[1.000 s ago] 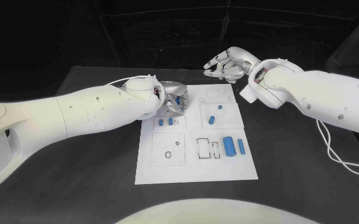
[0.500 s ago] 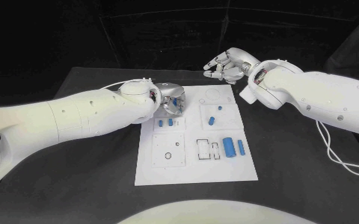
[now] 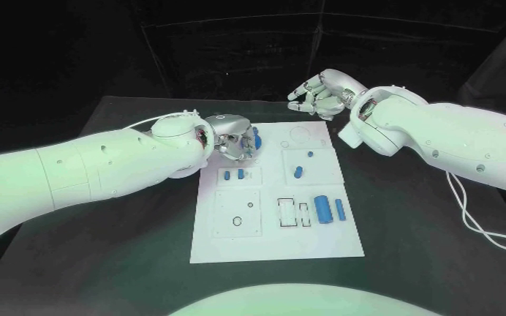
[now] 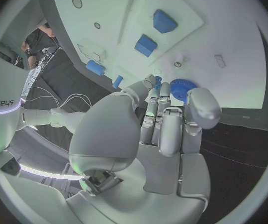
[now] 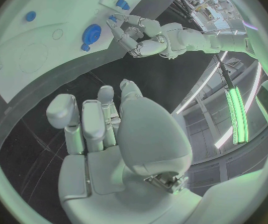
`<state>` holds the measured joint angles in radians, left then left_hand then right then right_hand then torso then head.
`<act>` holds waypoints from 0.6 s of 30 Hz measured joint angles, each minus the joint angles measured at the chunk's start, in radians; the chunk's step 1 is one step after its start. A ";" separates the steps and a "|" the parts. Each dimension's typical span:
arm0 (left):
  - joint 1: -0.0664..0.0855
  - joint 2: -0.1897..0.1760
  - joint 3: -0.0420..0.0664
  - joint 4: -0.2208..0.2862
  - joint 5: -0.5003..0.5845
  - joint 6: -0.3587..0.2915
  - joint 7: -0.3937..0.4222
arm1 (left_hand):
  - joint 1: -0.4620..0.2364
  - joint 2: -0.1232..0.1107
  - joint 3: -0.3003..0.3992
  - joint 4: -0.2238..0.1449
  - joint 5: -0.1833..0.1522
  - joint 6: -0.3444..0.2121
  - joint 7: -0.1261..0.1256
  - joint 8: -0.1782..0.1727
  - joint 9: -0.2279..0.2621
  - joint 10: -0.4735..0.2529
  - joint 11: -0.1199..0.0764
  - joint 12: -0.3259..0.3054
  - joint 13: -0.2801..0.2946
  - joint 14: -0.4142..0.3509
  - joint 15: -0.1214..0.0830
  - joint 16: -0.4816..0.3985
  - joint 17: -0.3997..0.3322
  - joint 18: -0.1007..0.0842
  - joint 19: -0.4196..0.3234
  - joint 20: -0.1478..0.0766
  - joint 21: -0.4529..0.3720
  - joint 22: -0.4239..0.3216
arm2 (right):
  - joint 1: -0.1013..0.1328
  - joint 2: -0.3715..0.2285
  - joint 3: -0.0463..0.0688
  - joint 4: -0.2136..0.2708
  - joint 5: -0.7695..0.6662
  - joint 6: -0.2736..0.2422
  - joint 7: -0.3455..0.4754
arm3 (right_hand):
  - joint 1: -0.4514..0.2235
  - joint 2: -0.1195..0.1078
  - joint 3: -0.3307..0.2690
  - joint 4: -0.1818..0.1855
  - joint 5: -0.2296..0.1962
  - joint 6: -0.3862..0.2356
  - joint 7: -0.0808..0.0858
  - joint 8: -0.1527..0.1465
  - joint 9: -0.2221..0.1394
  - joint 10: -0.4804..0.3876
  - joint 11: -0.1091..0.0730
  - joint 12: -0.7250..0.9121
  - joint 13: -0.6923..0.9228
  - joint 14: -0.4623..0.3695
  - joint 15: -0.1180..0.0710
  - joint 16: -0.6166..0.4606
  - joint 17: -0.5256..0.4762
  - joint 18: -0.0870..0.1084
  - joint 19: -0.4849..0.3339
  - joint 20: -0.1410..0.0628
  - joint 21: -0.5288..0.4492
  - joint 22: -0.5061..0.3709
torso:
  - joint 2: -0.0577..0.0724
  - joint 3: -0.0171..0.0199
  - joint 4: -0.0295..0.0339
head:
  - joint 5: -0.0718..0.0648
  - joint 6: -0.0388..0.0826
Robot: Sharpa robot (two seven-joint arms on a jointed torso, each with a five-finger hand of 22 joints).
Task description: Assemble the parts on the task board
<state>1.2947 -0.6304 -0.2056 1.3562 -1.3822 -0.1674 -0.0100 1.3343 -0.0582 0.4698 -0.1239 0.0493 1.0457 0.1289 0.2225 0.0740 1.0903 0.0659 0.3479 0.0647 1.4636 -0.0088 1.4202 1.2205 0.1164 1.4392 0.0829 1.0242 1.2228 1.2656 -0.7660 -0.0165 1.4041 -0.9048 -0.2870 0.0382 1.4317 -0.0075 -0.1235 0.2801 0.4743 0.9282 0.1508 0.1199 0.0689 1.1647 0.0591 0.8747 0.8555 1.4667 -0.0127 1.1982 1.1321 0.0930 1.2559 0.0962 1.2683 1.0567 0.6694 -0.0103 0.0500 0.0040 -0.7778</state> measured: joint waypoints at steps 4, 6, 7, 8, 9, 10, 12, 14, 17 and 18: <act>0.001 -0.034 0.008 0.023 0.005 -0.011 0.003 | 0.000 0.000 0.003 0.003 0.000 0.003 0.003 -0.001 -0.001 0.005 -0.002 0.000 0.000 0.000 0.000 0.000 0.000 0.000 0.000 0.000 0.004 0.002 | -0.001 -0.001 0.000 0.000 0.000 0.000 0.000 | 0.000 0.000 0.000 0.000 0.000 0.000 0.000 0.000 0.000 0.000 0.000 0.000 0.000 0.000 0.000 0.000 0.000 0.000 0.000 0.000 0.000 0.000 | 0.000 -0.0003 0.0001 | 0.001 0.001; 0.001 -0.048 0.009 0.030 0.006 -0.014 0.004 | -0.004 -0.004 0.005 0.000 0.000 0.003 0.003 -0.001 -0.001 0.007 0.000 -0.006 0.000 0.000 0.000 0.000 0.000 0.000 0.000 0.000 0.004 0.002 | -0.001 -0.002 0.000 0.000 0.000 0.000 0.000 | 0.000 0.000 0.000 0.000 0.000 0.000 0.000 0.000 0.000 0.000 0.000 0.000 0.000 0.000 0.000 0.000 0.000 0.000 0.000 0.000 0.000 0.000 | 0.000 -0.0003 0.0001 | 0.002 0.001; 0.001 -0.054 0.009 0.033 0.007 -0.016 0.004 | -0.004 -0.004 0.005 0.000 0.000 0.003 0.003 -0.001 -0.001 0.007 0.000 -0.006 0.000 0.000 0.000 0.000 0.000 0.000 0.000 0.000 0.004 0.002 | -0.001 -0.002 0.000 0.000 0.000 0.000 0.000 | 0.000 0.000 0.000 0.000 0.000 0.000 0.000 0.000 0.000 0.000 0.000 0.000 0.000 0.000 0.000 0.000 0.000 0.000 0.000 0.000 0.000 0.000 | 0.000 -0.0003 0.0002 | 0.002 0.001; 0.001 -0.059 0.010 0.036 0.007 -0.016 0.004 | -0.004 -0.004 0.005 0.000 0.000 0.003 0.003 -0.001 -0.001 0.007 0.000 -0.006 0.000 0.000 0.000 0.000 0.000 0.000 0.000 0.000 0.004 0.002 | -0.002 -0.002 0.000 0.000 0.000 0.000 0.000 | 0.000 0.000 0.000 0.000 0.000 0.000 0.000 0.000 0.000 0.000 0.000 0.000 0.000 0.000 0.000 0.000 0.000 0.000 0.000 0.000 0.000 0.000 | 0.000 -0.0003 0.0001 | 0.002 0.001; 0.001 -0.065 0.010 0.039 0.008 -0.018 0.004 | -0.004 -0.004 0.005 0.000 0.000 0.003 0.003 -0.001 -0.001 0.007 0.000 -0.006 0.000 0.000 0.000 0.000 0.000 0.000 0.000 0.000 0.004 0.002 | -0.002 -0.002 0.000 0.000 0.000 0.000 0.000 | 0.000 0.000 0.000 0.000 0.000 0.000 0.000 0.000 0.000 0.000 0.000 0.000 0.000 0.000 0.000 0.000 0.000 0.000 0.000 0.000 0.000 0.000 | 0.000 -0.0003 0.0001 | 0.002 0.001; 0.001 -0.070 0.010 0.041 0.008 -0.018 0.004 | -0.004 -0.004 0.005 0.000 0.000 0.003 0.003 -0.001 -0.001 0.007 0.000 -0.006 0.000 0.000 0.000 0.000 0.000 0.000 0.000 0.000 0.004 0.002 | -0.002 -0.003 0.000 0.000 0.000 0.000 0.000 | 0.000 0.000 0.000 0.000 0.000 0.000 0.000 0.000 0.000 0.000 0.000 0.000 0.000 0.000 0.000 0.000 0.000 0.000 0.000 0.000 0.000 0.000 | 0.001 -0.0003 0.0001 | 0.002 0.001; 0.001 -0.077 0.011 0.043 0.009 -0.019 0.004 | -0.004 -0.004 0.005 0.000 0.000 0.003 0.003 -0.001 -0.001 0.007 0.000 -0.006 0.000 0.000 0.000 0.000 0.000 0.000 0.000 0.000 0.004 0.002 | -0.002 -0.003 0.000 0.000 0.000 0.000 0.000 | 0.000 0.000 0.000 0.000 0.000 0.000 0.000 0.000 0.000 0.000 0.000 0.000 0.000 0.000 0.000 0.000 0.000 0.000 0.000 0.000 0.000 0.000 | 0.001 -0.0003 0.0001 | 0.002 0.000; 0.001 -0.081 0.011 0.044 0.009 -0.018 0.004 | -0.004 -0.004 0.005 0.000 0.000 0.003 0.003 -0.005 -0.001 0.007 0.000 -0.008 0.000 0.000 0.000 0.000 0.000 0.000 0.000 0.000 0.004 0.003 | -0.003 -0.003 0.000 -0.001 0.000 0.000 0.000 | 0.000 0.000 0.000 0.000 0.000 0.000 0.000 0.000 0.000 0.000 0.000 0.000 0.000 0.000 0.000 0.000 0.000 0.000 0.000 0.000 0.000 0.000 | 0.002 -0.0001 0.0000 | 0.003 0.000; 0.001 -0.082 0.011 0.044 0.009 -0.017 0.004 | -0.011 -0.011 0.005 0.000 0.000 0.003 0.003 -0.005 -0.001 0.007 0.000 -0.011 0.000 0.000 0.000 0.000 0.000 0.000 0.000 0.000 0.004 0.003 | -0.003 -0.003 0.000 -0.001 0.000 0.000 0.001 | 0.000 0.000 0.000 0.000 0.000 0.000 0.000 0.000 0.000 0.000 0.000 0.000 0.000 0.000 0.000 0.000 0.000 0.000 0.000 0.000 0.000 0.000 | 0.002 0.0005 -0.0010 | 0.004 -0.001; 0.001 -0.082 0.011 0.043 0.009 -0.015 0.004 | -0.011 -0.011 0.005 0.000 0.000 0.003 0.003 -0.005 -0.002 0.007 0.000 -0.011 0.000 0.000 0.000 0.000 -0.001 0.000 0.000 0.000 0.004 0.003 | -0.003 -0.002 0.000 -0.001 0.000 0.000 0.001 | 0.000 0.000 0.000 0.000 0.000 0.000 0.000 0.000 0.000 0.000 0.000 0.000 0.000 0.000 0.000 0.000 0.000 0.000 0.000 0.000 0.000 0.000 | 0.002 0.0006 -0.0012 | 0.004 -0.001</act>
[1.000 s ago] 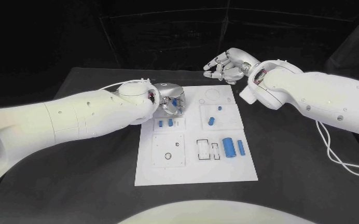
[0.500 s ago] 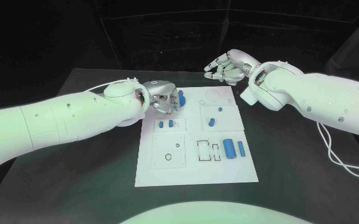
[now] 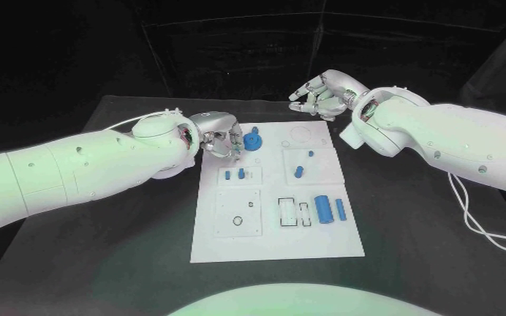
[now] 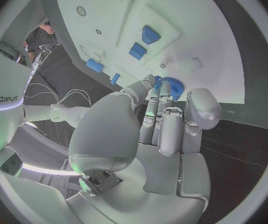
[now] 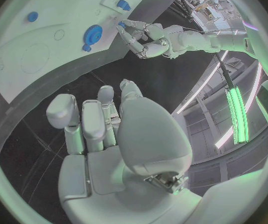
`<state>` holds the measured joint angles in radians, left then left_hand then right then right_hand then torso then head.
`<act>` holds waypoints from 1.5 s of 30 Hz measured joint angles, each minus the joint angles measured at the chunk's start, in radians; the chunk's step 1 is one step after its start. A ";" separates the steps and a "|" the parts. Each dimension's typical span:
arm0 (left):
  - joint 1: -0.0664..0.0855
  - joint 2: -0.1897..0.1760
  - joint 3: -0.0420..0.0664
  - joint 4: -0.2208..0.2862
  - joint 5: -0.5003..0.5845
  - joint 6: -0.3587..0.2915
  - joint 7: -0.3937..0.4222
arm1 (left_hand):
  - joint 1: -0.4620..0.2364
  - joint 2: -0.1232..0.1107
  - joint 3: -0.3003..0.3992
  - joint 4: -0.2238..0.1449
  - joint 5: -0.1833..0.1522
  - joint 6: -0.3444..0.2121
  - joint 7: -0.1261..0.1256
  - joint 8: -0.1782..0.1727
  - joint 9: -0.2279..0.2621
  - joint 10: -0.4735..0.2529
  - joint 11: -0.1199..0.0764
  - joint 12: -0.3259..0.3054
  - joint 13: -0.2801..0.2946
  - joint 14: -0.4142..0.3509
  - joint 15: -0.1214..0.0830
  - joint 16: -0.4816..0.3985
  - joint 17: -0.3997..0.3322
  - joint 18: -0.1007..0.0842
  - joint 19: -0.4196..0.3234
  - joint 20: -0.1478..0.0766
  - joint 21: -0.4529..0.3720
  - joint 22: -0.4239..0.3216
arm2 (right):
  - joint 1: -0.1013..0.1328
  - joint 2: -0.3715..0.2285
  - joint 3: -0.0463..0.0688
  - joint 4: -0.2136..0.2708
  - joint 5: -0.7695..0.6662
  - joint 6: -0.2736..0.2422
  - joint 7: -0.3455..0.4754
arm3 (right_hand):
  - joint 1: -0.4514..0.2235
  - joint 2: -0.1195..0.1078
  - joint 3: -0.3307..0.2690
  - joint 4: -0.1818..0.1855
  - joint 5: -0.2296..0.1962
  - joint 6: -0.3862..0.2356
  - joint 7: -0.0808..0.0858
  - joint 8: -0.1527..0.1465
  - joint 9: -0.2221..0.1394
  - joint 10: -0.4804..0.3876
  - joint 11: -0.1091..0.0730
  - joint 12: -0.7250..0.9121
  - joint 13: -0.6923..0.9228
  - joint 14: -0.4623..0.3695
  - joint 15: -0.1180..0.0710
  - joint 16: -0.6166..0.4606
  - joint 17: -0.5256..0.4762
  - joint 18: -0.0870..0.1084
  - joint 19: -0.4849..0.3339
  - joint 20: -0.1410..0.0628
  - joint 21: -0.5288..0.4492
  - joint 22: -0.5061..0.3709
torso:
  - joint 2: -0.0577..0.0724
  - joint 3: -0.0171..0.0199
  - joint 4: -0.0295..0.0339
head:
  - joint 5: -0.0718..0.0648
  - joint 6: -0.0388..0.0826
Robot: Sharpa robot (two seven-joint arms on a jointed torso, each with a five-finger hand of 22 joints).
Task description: Assemble the parts on the task board
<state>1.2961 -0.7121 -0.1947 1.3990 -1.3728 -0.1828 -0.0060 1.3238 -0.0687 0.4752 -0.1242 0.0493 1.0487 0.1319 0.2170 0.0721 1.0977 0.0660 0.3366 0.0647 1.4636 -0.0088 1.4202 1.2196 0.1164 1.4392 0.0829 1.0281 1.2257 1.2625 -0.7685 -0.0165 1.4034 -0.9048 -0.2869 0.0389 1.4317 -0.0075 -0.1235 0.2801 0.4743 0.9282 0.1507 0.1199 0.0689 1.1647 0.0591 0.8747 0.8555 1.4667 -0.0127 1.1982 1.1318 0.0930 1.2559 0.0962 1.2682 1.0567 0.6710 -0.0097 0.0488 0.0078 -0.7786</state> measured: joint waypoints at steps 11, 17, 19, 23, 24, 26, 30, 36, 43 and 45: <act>-0.002 0.023 -0.001 -0.036 0.001 0.035 -0.003 | -0.010 -0.010 0.003 0.003 0.000 0.000 0.000 -0.008 -0.001 0.007 0.000 -0.012 0.000 0.000 0.000 0.000 -0.009 0.000 0.000 0.000 0.000 -0.002 | 0.000 -0.001 0.000 0.000 0.000 0.000 0.000 | 0.000 0.000 0.000 0.000 0.000 0.000 0.000 0.000 0.000 0.000 0.000 0.000 0.000 0.000 0.000 0.000 0.000 0.000 0.000 0.000 0.000 0.000 | 0.001 0.0006 -0.0010 | 0.000 -0.003; -0.005 0.032 -0.002 -0.054 0.001 0.053 -0.006 | -0.010 -0.010 0.003 0.003 0.000 0.000 0.000 -0.008 -0.001 0.007 0.000 -0.012 0.000 0.000 0.000 0.000 -0.009 0.000 0.000 0.000 0.000 -0.002 | 0.000 -0.001 0.000 0.001 0.000 0.000 0.000 | 0.000 0.000 0.000 0.000 0.000 0.000 0.000 0.000 0.000 0.000 0.000 0.000 0.000 0.000 0.000 0.000 0.000 0.000 0.000 0.000 0.000 0.000 | 0.001 0.0005 -0.0010 | -0.001 -0.004; -0.006 0.034 -0.002 -0.058 0.001 0.059 -0.006 | -0.010 -0.010 0.003 0.003 0.000 0.000 0.000 -0.008 -0.001 0.007 0.000 -0.012 0.000 0.000 0.000 0.000 -0.009 0.000 0.000 0.000 0.000 -0.002 | 0.000 -0.001 0.000 0.001 0.000 0.000 0.000 | 0.000 0.000 0.000 0.000 0.000 0.000 0.000 0.000 0.000 0.000 0.000 0.000 0.000 0.000 0.000 0.000 0.000 0.000 0.000 0.000 0.000 0.000 | 0.001 0.0003 -0.0010 | -0.001 -0.005; -0.007 0.037 -0.002 -0.061 0.001 0.066 -0.007 | -0.010 -0.010 0.003 0.003 0.000 0.000 0.000 -0.008 -0.001 0.007 0.000 -0.012 0.000 0.000 0.000 0.000 -0.009 0.000 0.000 0.000 0.000 -0.002 | 0.000 -0.001 0.000 0.001 0.000 0.000 0.000 | 0.000 0.000 0.000 0.000 0.000 0.000 0.000 0.000 0.000 0.000 0.000 0.000 0.000 0.000 0.000 0.000 0.000 0.000 0.000 0.000 0.000 0.000 | 0.001 0.0000 -0.0010 | 0.001 -0.006; -0.007 0.037 -0.002 -0.062 0.001 0.069 -0.007 | -0.010 -0.010 0.003 0.003 0.000 0.000 0.000 -0.008 -0.001 0.007 0.000 -0.012 0.000 0.000 0.000 0.000 -0.009 0.000 0.000 0.000 0.000 -0.002 | 0.000 -0.001 0.000 0.001 0.000 0.000 0.000 | 0.000 0.000 0.000 0.000 0.000 -0.003 -0.003 0.000 0.000 0.000 0.000 0.000 0.000 0.000 0.000 0.000 0.000 0.000 0.000 0.000 0.000 0.000 | 0.001 0.0000 -0.0010 | 0.001 -0.006; -0.007 0.038 -0.002 -0.062 0.001 0.072 -0.007 | -0.010 -0.010 0.003 0.003 0.000 0.000 0.000 -0.008 -0.001 0.007 0.000 -0.012 0.000 0.000 0.000 0.000 -0.009 0.000 0.000 0.000 0.000 -0.002 | 0.000 -0.001 0.000 0.001 0.000 0.000 0.000 | 0.000 0.000 0.000 0.000 0.000 -0.003 -0.003 0.000 0.000 0.000 0.000 0.000 0.000 0.000 0.000 0.000 0.001 0.000 0.000 0.000 0.000 0.000 | 0.001 0.0000 -0.0010 | 0.001 -0.007; -0.008 0.040 -0.002 -0.063 0.002 0.076 -0.008 | -0.010 -0.010 0.003 0.003 0.000 0.000 0.000 -0.008 -0.001 0.007 0.000 -0.016 0.000 0.000 0.000 0.000 -0.012 0.000 0.000 0.000 0.000 -0.003 | 0.000 0.000 0.000 0.000 0.000 0.000 0.000 | 0.000 0.000 0.000 0.000 0.000 -0.003 -0.003 0.000 0.000 0.000 0.000 0.000 0.000 0.000 0.000 0.000 0.001 0.000 0.000 0.000 0.000 0.000 | 0.001 0.0000 -0.0008 | 0.001 -0.007; -0.009 0.043 -0.002 -0.064 0.002 0.080 -0.008 | -0.010 -0.010 0.003 0.003 0.001 0.000 0.000 -0.008 -0.001 0.007 0.000 -0.016 0.000 0.000 0.000 0.000 -0.012 0.000 0.000 0.000 0.000 -0.003 | 0.000 0.000 0.000 0.000 0.000 0.000 0.000 | 0.000 0.000 0.000 0.000 0.000 -0.003 -0.003 0.000 0.000 0.000 0.000 0.000 0.000 0.000 0.000 0.000 0.001 0.000 0.000 0.000 0.000 0.000 | 0.000 0.0001 -0.0006 | 0.002 -0.008; -0.010 0.051 -0.002 -0.068 0.002 0.085 -0.012 | -0.015 -0.015 0.003 0.003 0.001 0.002 -0.002 -0.011 -0.001 0.010 0.004 -0.019 0.000 0.000 0.000 0.000 -0.017 0.000 0.000 0.000 -0.006 -0.004 | -0.001 0.000 0.000 0.000 0.000 0.000 0.000 | 0.000 0.000 0.000 0.000 0.000 -0.003 -0.003 0.000 0.000 0.000 0.000 0.000 0.000 0.000 0.000 0.000 0.000 0.000 0.000 0.000 0.000 0.000 | 0.000 0.0007 -0.0006 | 0.002 -0.007; -0.011 0.054 -0.002 -0.070 0.002 0.087 -0.013 | -0.015 -0.015 0.003 0.003 0.001 0.004 -0.004 -0.012 -0.001 0.010 0.004 -0.020 0.001 0.000 0.000 0.000 -0.019 0.000 0.000 0.000 -0.006 -0.004 | -0.001 0.000 0.000 0.000 0.000 0.000 0.001 | 0.000 0.000 0.000 0.000 0.000 -0.003 -0.003 0.000 0.000 0.000 0.000 0.000 0.000 0.000 0.000 0.000 0.000 0.000 0.000 0.000 0.000 0.000 | 0.000 0.0006 -0.0006 | 0.002 -0.007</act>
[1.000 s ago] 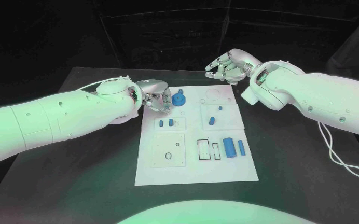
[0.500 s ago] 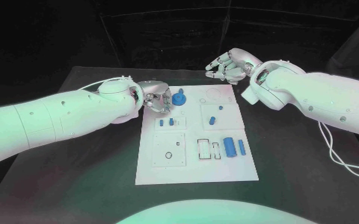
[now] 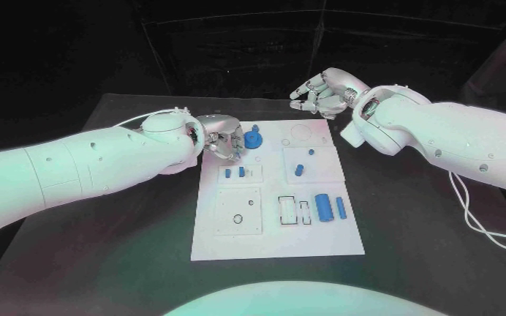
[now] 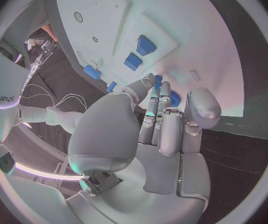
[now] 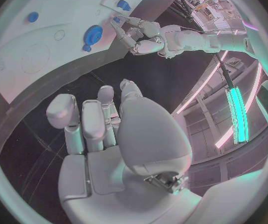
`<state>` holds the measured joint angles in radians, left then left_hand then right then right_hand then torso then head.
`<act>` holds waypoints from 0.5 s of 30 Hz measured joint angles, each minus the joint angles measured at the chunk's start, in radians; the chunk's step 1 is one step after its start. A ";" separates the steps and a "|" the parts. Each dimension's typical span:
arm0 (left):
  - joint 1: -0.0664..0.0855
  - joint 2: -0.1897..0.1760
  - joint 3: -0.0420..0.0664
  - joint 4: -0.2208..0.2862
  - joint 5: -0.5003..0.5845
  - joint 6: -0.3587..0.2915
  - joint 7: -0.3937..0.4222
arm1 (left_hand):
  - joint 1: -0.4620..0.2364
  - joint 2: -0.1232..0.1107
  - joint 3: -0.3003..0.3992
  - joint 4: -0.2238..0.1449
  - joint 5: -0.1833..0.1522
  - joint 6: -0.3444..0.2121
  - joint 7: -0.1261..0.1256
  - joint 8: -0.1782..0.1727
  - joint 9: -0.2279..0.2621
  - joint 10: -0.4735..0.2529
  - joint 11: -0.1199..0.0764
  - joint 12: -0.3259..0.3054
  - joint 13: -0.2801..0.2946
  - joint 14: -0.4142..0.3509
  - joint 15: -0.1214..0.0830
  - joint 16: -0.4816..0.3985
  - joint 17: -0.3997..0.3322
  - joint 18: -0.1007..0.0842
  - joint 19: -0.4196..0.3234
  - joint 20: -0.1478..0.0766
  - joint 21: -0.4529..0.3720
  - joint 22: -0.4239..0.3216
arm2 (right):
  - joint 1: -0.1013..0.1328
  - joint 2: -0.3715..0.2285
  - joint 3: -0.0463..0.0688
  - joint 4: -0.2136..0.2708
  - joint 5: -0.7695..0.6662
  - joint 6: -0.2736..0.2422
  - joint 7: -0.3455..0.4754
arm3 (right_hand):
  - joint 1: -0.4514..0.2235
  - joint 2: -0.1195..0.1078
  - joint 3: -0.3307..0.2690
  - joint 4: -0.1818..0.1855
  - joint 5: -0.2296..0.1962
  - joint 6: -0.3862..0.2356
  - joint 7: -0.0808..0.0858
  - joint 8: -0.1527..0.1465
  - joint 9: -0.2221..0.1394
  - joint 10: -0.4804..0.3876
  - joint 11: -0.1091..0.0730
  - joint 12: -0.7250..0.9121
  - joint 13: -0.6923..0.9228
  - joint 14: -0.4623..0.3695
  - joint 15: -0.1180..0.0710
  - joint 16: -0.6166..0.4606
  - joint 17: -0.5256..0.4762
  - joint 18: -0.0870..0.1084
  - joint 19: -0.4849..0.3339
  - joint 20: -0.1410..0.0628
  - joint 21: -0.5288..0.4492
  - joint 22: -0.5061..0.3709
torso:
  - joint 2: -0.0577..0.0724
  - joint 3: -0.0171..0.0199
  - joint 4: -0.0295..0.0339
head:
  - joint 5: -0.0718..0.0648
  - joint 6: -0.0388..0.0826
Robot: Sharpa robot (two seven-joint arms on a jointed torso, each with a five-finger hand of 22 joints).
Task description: Assemble the parts on the task board
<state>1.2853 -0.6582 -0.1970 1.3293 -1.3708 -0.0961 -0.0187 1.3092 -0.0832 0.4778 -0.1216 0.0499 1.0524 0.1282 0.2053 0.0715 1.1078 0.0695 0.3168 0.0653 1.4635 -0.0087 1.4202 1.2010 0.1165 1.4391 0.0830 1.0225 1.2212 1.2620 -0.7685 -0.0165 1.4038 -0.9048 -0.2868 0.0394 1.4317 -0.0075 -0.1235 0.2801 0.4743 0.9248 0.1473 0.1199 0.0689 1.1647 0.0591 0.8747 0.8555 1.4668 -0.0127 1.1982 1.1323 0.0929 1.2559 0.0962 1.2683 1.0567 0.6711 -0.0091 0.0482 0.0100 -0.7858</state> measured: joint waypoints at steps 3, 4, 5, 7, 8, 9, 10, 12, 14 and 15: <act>-0.001 0.004 0.000 -0.002 0.000 0.002 -0.002 | 0.000 0.000 0.000 0.000 0.000 0.000 0.000 0.000 0.000 0.000 0.000 0.000 0.000 0.000 0.000 0.000 -0.002 0.000 0.000 0.000 0.000 0.000 | 0.000 0.000 0.000 0.000 0.000 0.000 0.000 | 0.000 0.000 0.000 0.000 0.000 0.000 0.000 0.000 0.000 0.000 0.000 0.000 0.000 0.000 0.000 0.000 0.000 0.000 0.000 0.000 0.000 0.000 | 0.000 0.0000 0.0000 | 0.000 0.000; -0.001 0.006 0.000 -0.003 0.000 0.003 -0.002 | 0.000 0.000 0.000 0.000 0.000 0.000 0.000 0.000 0.000 0.000 0.000 0.000 0.000 0.000 0.000 0.000 -0.002 0.000 0.000 0.000 -0.003 0.000 | 0.000 0.000 0.000 0.000 0.000 0.000 0.000 | 0.000 0.000 0.000 0.000 0.000 0.000 0.000 0.000 0.000 0.000 0.000 0.000 0.000 0.000 0.000 0.000 0.000 0.000 0.000 0.000 0.000 0.000 | 0.000 0.0000 -0.0001 | -0.001 0.000; -0.001 0.006 0.000 -0.003 0.000 0.004 -0.003 | 0.000 0.000 0.000 0.000 0.000 0.000 0.000 0.000 0.000 0.000 0.000 0.000 0.000 0.000 0.000 0.000 -0.002 0.000 0.000 0.000 -0.004 0.000 | 0.000 0.000 0.000 0.000 0.000 0.000 0.000 | 0.000 0.000 0.000 0.000 0.000 0.000 0.000 0.000 0.000 0.000 0.000 0.000 0.000 0.000 0.000 0.000 0.000 0.000 0.000 0.000 0.000 0.000 | 0.000 0.0000 -0.0001 | -0.001 0.000; -0.002 0.007 0.000 -0.004 0.000 0.007 -0.004 | 0.000 0.000 0.000 0.000 0.000 0.000 0.000 0.000 0.000 0.000 0.000 0.000 0.000 0.000 0.000 0.000 -0.002 0.000 0.000 0.000 -0.004 0.000 | 0.000 0.000 0.000 0.000 0.000 0.000 0.000 | 0.000 0.000 0.000 0.000 0.000 0.000 0.000 0.000 0.000 0.000 0.000 0.000 0.000 0.000 0.000 0.000 0.000 0.000 0.000 0.000 0.000 0.000 | 0.000 -0.0002 -0.0001 | -0.001 -0.001; -0.002 0.008 0.000 -0.004 0.000 0.009 -0.005 | 0.000 0.000 -0.001 0.001 0.000 0.000 0.000 0.000 0.000 0.000 0.000 -0.003 0.000 0.000 0.000 0.000 -0.002 0.000 0.000 0.000 -0.004 0.000 | 0.000 0.000 0.000 0.000 0.000 0.000 0.000 | 0.000 0.000 0.000 0.000 0.000 0.000 0.000 0.000 0.000 0.000 0.000 0.000 0.000 0.000 0.000 0.000 0.000 0.000 0.000 0.000 0.000 0.000 | 0.000 -0.0003 -0.0001 | -0.002 -0.001; -0.002 0.008 0.000 -0.005 0.000 0.010 -0.007 | -0.001 -0.001 -0.003 0.003 0.000 0.000 0.000 0.000 0.000 0.000 0.000 -0.004 0.000 0.000 0.000 0.000 -0.003 0.000 0.000 0.000 -0.004 0.000 | 0.000 0.000 0.000 0.000 0.000 0.000 0.000 | 0.000 0.000 0.000 0.000 0.000 0.000 0.000 0.000 0.000 0.000 0.000 0.000 0.000 0.000 0.000 0.000 0.000 0.000 0.000 0.000 0.000 0.000 | 0.000 -0.0003 -0.0001 | -0.002 -0.001; -0.002 0.008 0.000 -0.005 0.000 0.012 -0.008 | -0.004 -0.004 -0.003 0.003 0.000 0.000 0.000 -0.004 -0.001 0.000 0.000 -0.005 0.000 0.000 0.000 0.000 -0.003 0.000 0.000 0.000 -0.004 0.000 | 0.000 0.000 0.000 0.000 0.000 0.000 0.000 | 0.000 0.000 0.000 0.000 0.000 0.000 0.000 0.000 0.000 0.000 0.000 0.000 0.000 0.000 0.000 0.000 0.000 0.000 0.000 0.000 0.000 0.000 | 0.000 -0.0004 -0.0001 | -0.002 -0.002; -0.002 0.008 0.001 -0.005 0.000 0.016 -0.010 | -0.004 -0.004 -0.003 0.003 0.000 0.000 0.000 -0.004 -0.001 0.000 0.000 -0.007 0.000 0.000 0.000 0.000 -0.005 0.000 0.000 0.000 -0.004 -0.002 | 0.000 0.000 0.000 0.000 0.000 0.000 0.000 | 0.000 0.000 0.000 0.000 0.000 0.000 0.000 0.000 0.000 0.000 0.000 0.000 0.000 0.000 0.000 0.000 0.000 0.000 0.000 0.000 0.000 0.000 | 0.000 -0.0005 -0.0001 | -0.002 -0.002; -0.002 0.008 0.001 -0.006 0.000 0.019 -0.012 | -0.009 -0.009 -0.006 0.006 0.000 0.000 0.000 -0.007 -0.001 0.000 0.000 -0.011 0.001 0.000 0.000 0.000 -0.008 0.000 0.000 0.000 -0.008 -0.003 | 0.000 0.001 0.000 0.000 0.000 0.000 0.000 | 0.000 0.000 0.000 0.000 0.000 0.000 0.000 0.000 0.000 0.000 0.000 0.000 0.000 0.000 0.000 0.000 0.000 0.000 0.000 0.000 0.000 0.000 | 0.000 -0.0006 -0.0001 | -0.002 -0.002; -0.002 0.008 0.001 -0.006 0.000 0.021 -0.013 | -0.009 -0.009 -0.006 0.006 0.000 0.000 0.000 -0.009 -0.001 0.000 0.000 -0.011 0.001 0.000 0.000 0.000 -0.009 0.000 0.000 0.000 -0.008 -0.003 | 0.000 0.001 0.000 0.000 0.000 0.000 0.000 | 0.000 0.000 0.000 0.000 0.000 0.000 0.000 0.000 0.000 0.000 0.000 0.000 0.000 0.000 0.000 0.000 0.000 0.000 0.000 0.000 0.000 0.000 | 0.000 -0.0006 -0.0001 | -0.002 -0.002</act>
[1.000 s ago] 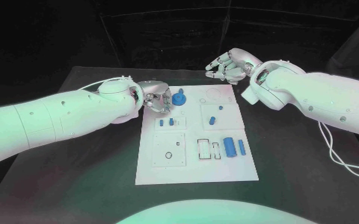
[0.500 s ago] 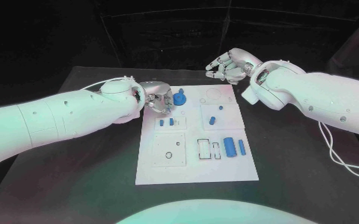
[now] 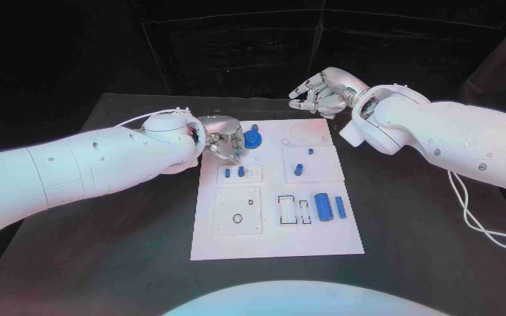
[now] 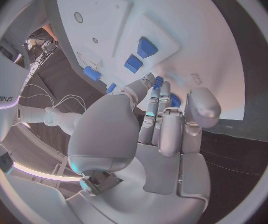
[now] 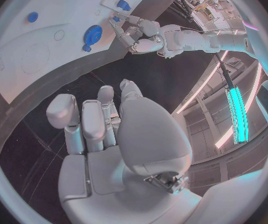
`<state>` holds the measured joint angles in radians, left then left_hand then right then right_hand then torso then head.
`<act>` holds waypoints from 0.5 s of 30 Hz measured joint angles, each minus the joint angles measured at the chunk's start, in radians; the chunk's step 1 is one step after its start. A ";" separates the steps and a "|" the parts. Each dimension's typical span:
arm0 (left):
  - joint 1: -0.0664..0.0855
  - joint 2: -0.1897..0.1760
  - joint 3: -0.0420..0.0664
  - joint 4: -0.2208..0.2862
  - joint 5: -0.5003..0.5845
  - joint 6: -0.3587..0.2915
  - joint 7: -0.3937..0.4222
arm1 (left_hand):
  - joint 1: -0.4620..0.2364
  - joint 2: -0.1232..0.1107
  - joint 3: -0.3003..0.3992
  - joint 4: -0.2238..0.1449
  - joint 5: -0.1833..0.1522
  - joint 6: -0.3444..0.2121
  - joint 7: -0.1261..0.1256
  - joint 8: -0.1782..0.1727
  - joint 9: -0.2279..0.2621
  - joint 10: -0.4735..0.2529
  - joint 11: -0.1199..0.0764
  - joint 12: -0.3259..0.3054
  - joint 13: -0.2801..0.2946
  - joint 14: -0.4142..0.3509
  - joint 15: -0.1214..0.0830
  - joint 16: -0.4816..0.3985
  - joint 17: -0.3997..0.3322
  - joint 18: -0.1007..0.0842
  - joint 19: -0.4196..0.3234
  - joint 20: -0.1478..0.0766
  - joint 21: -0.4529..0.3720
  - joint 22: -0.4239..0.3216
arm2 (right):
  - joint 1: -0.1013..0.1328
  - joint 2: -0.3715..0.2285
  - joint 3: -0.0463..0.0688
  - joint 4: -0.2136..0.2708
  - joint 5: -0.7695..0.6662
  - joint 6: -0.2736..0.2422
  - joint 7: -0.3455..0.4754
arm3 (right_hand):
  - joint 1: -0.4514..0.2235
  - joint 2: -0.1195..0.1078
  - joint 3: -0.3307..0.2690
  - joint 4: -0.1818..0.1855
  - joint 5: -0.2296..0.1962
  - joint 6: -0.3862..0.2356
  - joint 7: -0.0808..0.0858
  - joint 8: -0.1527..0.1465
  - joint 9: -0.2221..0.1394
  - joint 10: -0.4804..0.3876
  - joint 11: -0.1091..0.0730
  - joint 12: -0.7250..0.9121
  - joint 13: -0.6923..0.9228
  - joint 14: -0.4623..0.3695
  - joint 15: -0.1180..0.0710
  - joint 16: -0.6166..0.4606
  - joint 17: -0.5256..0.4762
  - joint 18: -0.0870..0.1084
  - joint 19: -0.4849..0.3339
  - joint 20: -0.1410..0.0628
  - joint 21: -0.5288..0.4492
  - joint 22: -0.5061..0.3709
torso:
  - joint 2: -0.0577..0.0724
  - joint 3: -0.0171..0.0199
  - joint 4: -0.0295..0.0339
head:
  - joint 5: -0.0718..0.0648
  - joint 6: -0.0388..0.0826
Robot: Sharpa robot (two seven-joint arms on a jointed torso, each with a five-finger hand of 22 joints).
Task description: Assemble the parts on the task board
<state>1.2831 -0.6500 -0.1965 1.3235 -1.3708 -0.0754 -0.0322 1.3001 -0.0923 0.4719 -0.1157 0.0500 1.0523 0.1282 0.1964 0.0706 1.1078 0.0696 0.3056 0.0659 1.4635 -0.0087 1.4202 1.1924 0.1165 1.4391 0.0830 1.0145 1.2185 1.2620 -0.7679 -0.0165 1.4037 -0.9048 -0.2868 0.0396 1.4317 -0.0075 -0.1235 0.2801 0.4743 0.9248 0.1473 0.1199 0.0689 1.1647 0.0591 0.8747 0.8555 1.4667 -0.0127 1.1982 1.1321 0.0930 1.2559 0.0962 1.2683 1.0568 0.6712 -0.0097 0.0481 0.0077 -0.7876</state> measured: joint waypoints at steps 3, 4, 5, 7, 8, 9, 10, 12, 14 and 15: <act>0.000 0.000 0.000 0.000 0.000 0.004 -0.003 | -0.007 -0.007 -0.004 0.004 0.000 -0.004 0.004 -0.008 -0.002 -0.008 0.007 -0.012 0.000 0.000 0.000 0.000 -0.005 0.000 -0.004 0.003 -0.007 -0.003 | 0.000 0.000 0.000 0.000 0.000 0.000 0.000 | 0.000 0.000 0.000 0.000 0.000 0.000 0.000 0.000 0.000 0.000 0.000 0.000 0.000 0.000 0.000 0.000 0.000 0.000 0.000 0.000 0.000 0.000 | 0.000 0.0000 0.0000 | 0.000 0.000; 0.000 0.000 0.000 0.000 0.000 0.005 -0.004 | -0.007 -0.007 -0.005 0.005 0.000 -0.006 0.006 -0.010 -0.002 -0.011 0.007 -0.013 0.000 0.000 0.000 -0.001 -0.006 0.000 -0.004 0.003 -0.007 -0.003 | 0.000 0.000 0.000 0.000 0.000 0.000 0.000 | 0.000 0.000 0.000 0.000 0.000 0.000 0.000 0.000 0.000 0.000 0.000 0.000 0.000 0.000 0.000 0.000 0.000 0.000 0.000 0.000 0.000 0.000 | 0.000 0.0000 0.0000 | 0.000 0.000; 0.000 0.000 0.000 0.000 0.000 0.006 -0.005 | -0.007 -0.007 -0.007 0.007 0.000 -0.011 0.011 -0.014 -0.004 -0.021 0.009 -0.016 0.000 0.000 0.000 -0.004 -0.009 0.000 -0.004 0.003 -0.008 -0.003 | 0.000 0.000 0.000 0.000 0.000 0.000 0.000 | 0.000 0.000 0.000 0.000 0.000 0.000 0.000 0.000 0.000 0.000 0.000 0.000 0.000 0.000 0.000 0.000 0.000 0.000 0.000 0.000 0.000 0.000 | 0.000 0.0000 0.0000 | 0.000 0.000; -0.001 -0.001 0.000 0.000 0.000 0.008 -0.006 | -0.013 -0.013 -0.011 0.011 0.000 -0.023 0.012 -0.022 -0.005 -0.033 0.011 -0.023 0.000 0.000 0.000 -0.004 -0.012 0.000 -0.007 0.007 -0.014 -0.005 | 0.000 0.000 0.000 0.000 0.000 0.000 0.000 | 0.000 0.000 0.000 0.000 0.000 0.000 0.000 0.000 0.000 0.000 0.000 0.000 0.000 0.000 0.000 0.000 0.000 0.000 0.000 0.000 0.000 0.000 | 0.000 0.0000 0.0000 | 0.000 0.000; -0.001 -0.001 -0.001 0.001 0.000 0.008 -0.007 | -0.014 -0.014 -0.011 0.011 0.000 -0.028 0.012 -0.025 -0.005 -0.037 0.015 -0.023 0.000 0.000 0.000 -0.004 -0.014 0.000 -0.007 0.007 -0.014 -0.005 | 0.000 0.000 0.000 0.000 0.000 0.000 0.000 | 0.000 0.000 0.000 0.000 0.000 0.000 0.000 0.000 0.000 0.000 0.000 0.000 0.000 0.000 0.000 0.000 0.000 0.000 0.000 0.000 0.000 0.000 | 0.000 0.0000 0.0000 | 0.000 0.000; -0.001 -0.002 -0.001 0.001 0.000 0.008 -0.008 | -0.015 -0.015 -0.016 0.010 0.000 -0.031 0.013 -0.026 -0.005 -0.047 0.015 -0.027 0.000 0.002 0.002 -0.004 -0.016 0.000 -0.008 0.008 -0.017 -0.007 | 0.000 0.000 0.000 0.000 0.000 0.000 0.000 | 0.000 0.000 0.000 0.000 0.000 0.000 0.000 0.000 0.000 0.000 0.000 0.000 0.000 0.000 0.000 0.000 0.000 0.000 0.000 0.000 0.000 0.000 | 0.000 0.0000 0.0000 | 0.000 0.000; -0.001 -0.002 -0.001 0.001 0.000 0.008 -0.008 | -0.019 -0.019 -0.020 0.011 0.000 -0.035 0.016 -0.031 -0.005 -0.056 0.017 -0.032 0.000 0.004 0.004 -0.009 -0.019 0.000 -0.011 0.011 -0.020 -0.009 | 0.000 0.000 0.000 0.000 0.000 0.000 0.000 | 0.000 0.000 0.000 0.000 0.000 0.000 0.000 0.000 0.000 0.000 0.000 0.000 0.000 0.000 0.000 0.000 0.000 0.000 0.000 0.000 0.000 0.000 | 0.000 0.0000 0.0000 | -0.001 0.000; -0.001 -0.003 -0.001 0.002 0.000 0.008 -0.009 | -0.020 -0.020 -0.024 0.010 0.000 -0.050 0.019 -0.039 -0.005 -0.076 0.022 -0.037 0.000 0.000 0.007 -0.010 -0.026 0.000 -0.012 0.012 -0.027 -0.012 | 0.000 -0.001 0.000 0.000 0.000 0.000 0.000 | 0.000 0.000 0.000 0.000 0.000 0.000 0.000 0.000 0.000 0.000 0.000 0.000 0.000 0.000 0.000 0.000 0.000 0.000 0.000 0.000 0.000 0.000 | 0.000 0.0000 0.0000 | -0.001 0.000; -0.001 -0.004 -0.001 0.002 0.000 0.008 -0.010 | -0.020 -0.020 -0.029 0.012 0.000 -0.057 0.024 -0.046 -0.006 -0.085 0.027 -0.037 0.000 -0.001 0.013 -0.010 -0.030 0.000 -0.016 0.016 -0.033 -0.015 | 0.000 -0.001 0.000 0.000 0.000 0.000 0.000 | 0.000 0.000 0.000 0.000 0.000 0.000 0.000 0.000 0.000 0.000 0.000 0.000 0.000 0.000 0.000 0.000 0.000 0.000 0.000 0.000 0.000 0.000 | 0.000 0.0000 0.0001 | -0.001 -0.001; -0.001 -0.004 -0.001 0.003 0.000 0.007 -0.010 | -0.021 -0.022 -0.029 0.012 0.000 -0.058 0.025 -0.046 -0.006 -0.092 0.028 -0.037 0.000 0.000 0.014 -0.010 -0.031 0.000 -0.016 0.016 -0.035 -0.015 | 0.000 -0.001 0.000 0.000 0.000 0.000 0.000 | 0.000 0.000 0.000 0.000 0.000 0.000 0.000 0.000 0.000 0.000 0.000 0.000 -0.001 0.000 0.000 0.000 0.000 0.000 0.000 0.000 -0.004 -0.001 | 0.000 0.0000 0.0001 | -0.001 -0.001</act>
<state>1.2818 -0.6541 -0.1972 1.3261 -1.3704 -0.0687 -0.0419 1.2787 -0.1142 0.4430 -0.1037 0.0500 0.9946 0.1531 0.1508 0.0647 1.0156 0.0971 0.2687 0.0659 1.4636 0.0057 1.4105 1.1614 0.1165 1.4230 0.0990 0.9798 1.2038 1.2620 -0.7685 -0.0165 1.4033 -0.9048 -0.2868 0.0398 1.4317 -0.0075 -0.1235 0.2801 0.4743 0.9248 0.1473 0.1199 0.0689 1.1647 0.0591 0.8747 0.8541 1.4668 -0.0127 1.1982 1.1320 0.0930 1.2559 0.0962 1.2645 1.0560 0.6712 -0.0097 0.0482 0.0069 -0.7883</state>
